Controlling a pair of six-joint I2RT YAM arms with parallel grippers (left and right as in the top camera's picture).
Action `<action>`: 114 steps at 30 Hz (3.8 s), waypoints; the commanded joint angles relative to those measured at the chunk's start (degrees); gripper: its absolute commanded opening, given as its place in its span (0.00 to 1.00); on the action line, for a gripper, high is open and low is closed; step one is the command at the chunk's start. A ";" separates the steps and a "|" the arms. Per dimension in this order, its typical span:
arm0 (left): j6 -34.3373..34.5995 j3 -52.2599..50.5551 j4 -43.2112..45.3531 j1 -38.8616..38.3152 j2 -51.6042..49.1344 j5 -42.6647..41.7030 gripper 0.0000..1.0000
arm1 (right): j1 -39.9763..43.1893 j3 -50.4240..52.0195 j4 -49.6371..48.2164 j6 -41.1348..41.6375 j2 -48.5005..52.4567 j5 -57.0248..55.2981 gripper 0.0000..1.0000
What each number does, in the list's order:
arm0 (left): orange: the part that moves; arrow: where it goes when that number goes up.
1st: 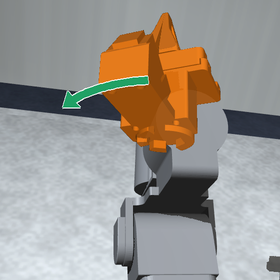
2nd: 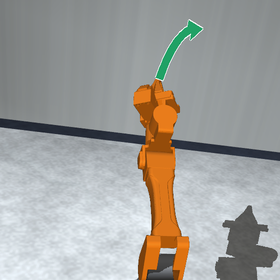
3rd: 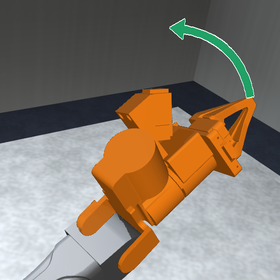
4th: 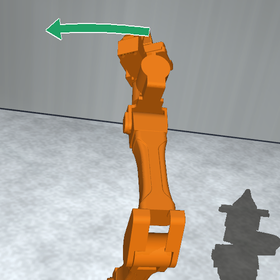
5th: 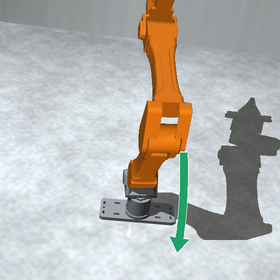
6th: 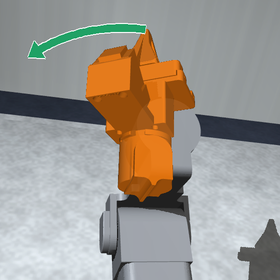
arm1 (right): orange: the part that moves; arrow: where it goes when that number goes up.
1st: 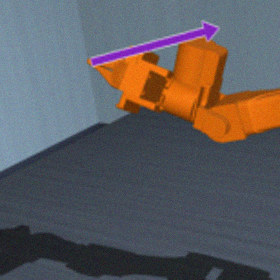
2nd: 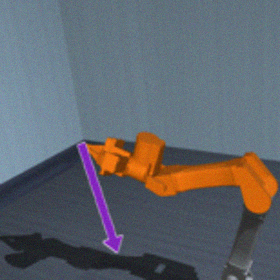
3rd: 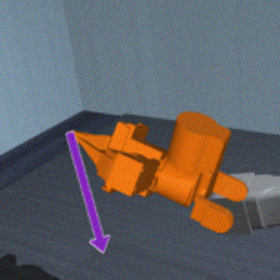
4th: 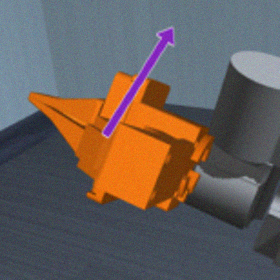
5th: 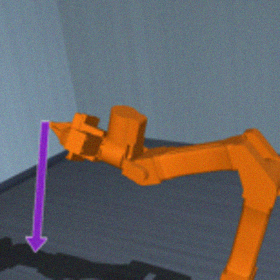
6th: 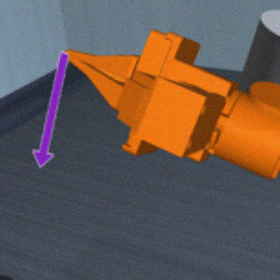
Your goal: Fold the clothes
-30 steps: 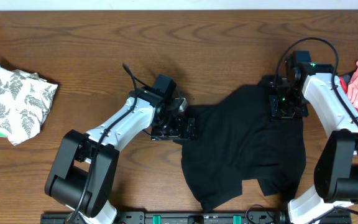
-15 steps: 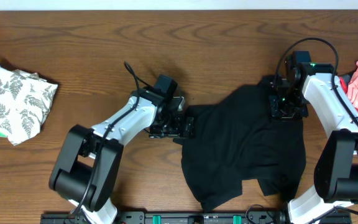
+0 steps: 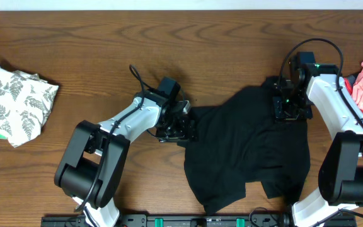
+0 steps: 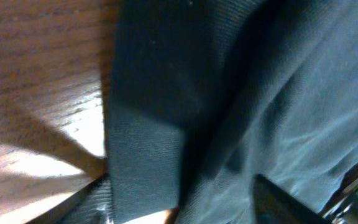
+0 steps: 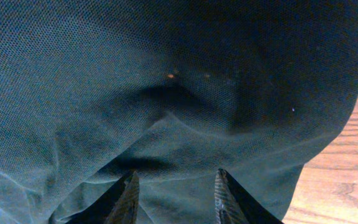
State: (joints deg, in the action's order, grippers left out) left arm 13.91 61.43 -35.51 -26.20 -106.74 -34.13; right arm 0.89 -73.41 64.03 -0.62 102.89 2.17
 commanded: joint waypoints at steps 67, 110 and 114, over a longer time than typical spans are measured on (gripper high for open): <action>12.81 -4.22 -0.37 -8.44 3.65 -2.73 0.67 | -0.46 0.15 0.07 0.59 -1.20 0.42 0.38; 9.05 10.34 -2.84 8.31 27.76 23.98 0.06 | -0.98 -4.98 6.60 -4.39 -13.92 7.34 0.50; 9.05 10.32 -2.93 8.28 27.52 24.39 0.06 | -2.45 -1.68 7.58 -4.37 -13.92 9.25 0.50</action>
State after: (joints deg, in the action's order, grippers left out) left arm 23.90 71.07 -38.57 -18.15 -79.66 -11.14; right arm -0.03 -76.90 71.18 -3.79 88.49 8.36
